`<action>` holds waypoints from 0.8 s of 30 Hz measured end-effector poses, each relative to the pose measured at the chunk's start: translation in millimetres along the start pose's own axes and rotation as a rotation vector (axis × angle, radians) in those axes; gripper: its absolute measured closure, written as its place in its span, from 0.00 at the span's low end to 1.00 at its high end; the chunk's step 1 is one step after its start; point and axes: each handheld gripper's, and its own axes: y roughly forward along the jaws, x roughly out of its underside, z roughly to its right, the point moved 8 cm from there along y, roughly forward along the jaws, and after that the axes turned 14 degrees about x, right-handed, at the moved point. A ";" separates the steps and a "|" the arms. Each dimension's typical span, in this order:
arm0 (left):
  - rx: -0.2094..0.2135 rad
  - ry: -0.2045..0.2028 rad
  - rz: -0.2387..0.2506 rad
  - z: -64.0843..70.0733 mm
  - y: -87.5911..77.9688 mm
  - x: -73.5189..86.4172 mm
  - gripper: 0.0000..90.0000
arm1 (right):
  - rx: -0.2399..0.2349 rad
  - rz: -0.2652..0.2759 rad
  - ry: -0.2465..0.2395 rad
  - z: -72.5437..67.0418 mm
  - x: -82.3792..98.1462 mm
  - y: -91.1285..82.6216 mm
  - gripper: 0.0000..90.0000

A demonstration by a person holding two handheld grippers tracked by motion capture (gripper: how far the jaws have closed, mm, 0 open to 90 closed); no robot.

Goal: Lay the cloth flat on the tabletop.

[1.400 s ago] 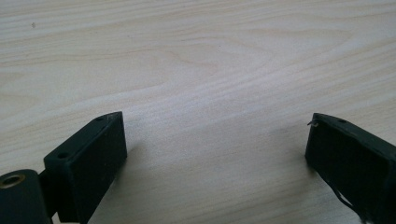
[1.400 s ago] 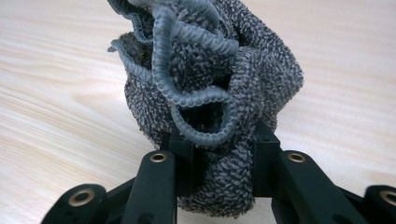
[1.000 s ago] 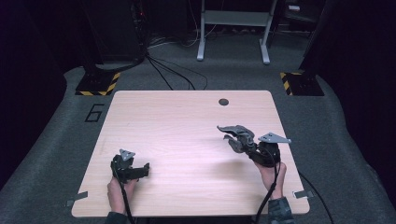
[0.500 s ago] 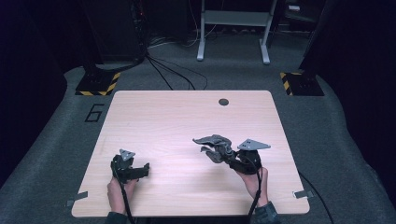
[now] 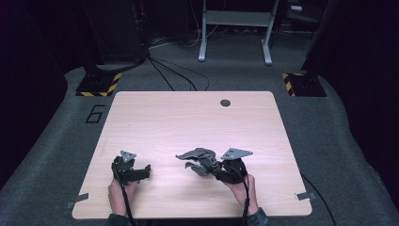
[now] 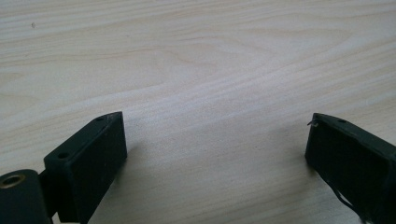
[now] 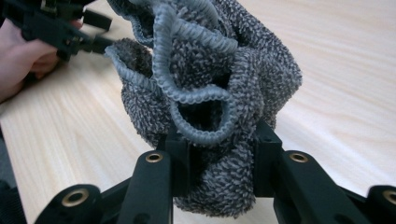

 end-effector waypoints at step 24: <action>0.005 0.003 0.005 0.4 0.8 -1.0 0.06 | 0.038 -0.082 -0.050 -6.4 14.9 9.0 0.37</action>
